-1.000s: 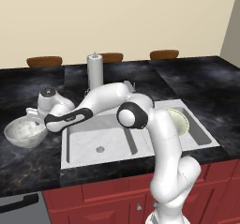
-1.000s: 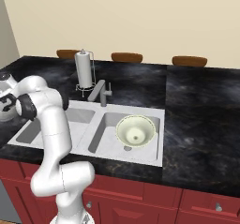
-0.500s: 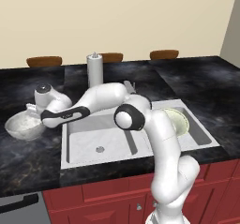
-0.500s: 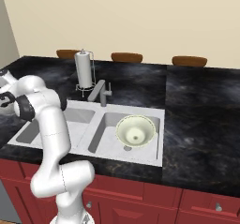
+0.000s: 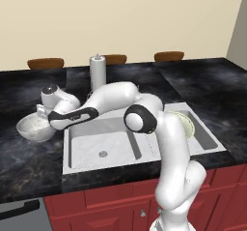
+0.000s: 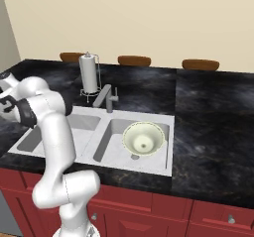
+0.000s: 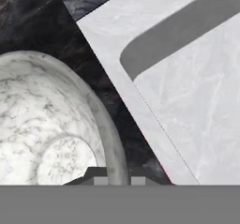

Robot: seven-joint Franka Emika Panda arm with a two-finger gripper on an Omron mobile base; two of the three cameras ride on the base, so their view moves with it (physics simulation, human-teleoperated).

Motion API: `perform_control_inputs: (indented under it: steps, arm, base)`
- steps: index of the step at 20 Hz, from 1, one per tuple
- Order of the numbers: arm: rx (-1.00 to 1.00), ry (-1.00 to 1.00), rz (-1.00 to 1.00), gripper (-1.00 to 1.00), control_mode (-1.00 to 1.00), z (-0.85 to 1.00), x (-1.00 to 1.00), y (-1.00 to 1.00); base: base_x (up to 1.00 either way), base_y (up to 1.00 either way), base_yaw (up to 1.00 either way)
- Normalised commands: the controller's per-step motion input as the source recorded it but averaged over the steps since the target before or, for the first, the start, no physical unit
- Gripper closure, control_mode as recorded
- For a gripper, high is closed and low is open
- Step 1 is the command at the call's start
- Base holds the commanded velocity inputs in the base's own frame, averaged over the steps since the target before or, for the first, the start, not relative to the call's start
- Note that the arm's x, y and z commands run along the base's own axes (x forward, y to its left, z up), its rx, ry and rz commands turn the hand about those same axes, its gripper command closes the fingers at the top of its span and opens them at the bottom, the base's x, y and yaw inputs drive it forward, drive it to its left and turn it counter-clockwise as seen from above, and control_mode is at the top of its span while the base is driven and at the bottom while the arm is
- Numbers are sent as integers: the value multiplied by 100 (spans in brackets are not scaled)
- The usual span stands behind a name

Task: Place the bowl in the left basin and the bowl in the right basin of the sink.

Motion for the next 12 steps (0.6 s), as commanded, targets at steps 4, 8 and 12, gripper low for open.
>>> perform_control_inputs:
  steps: [4, 8, 12]
  arm:
    - [3, -2, -15, 100, -100, 0, -42, -66]
    - [0, -6, -15, 100, -100, 0, -57, -67]
    - [0, -10, -14, 100, -100, 0, -67, -66]
  base:
    - [0, 0, 0]
    - [0, 0, 0]
    - [0, 0, 0]
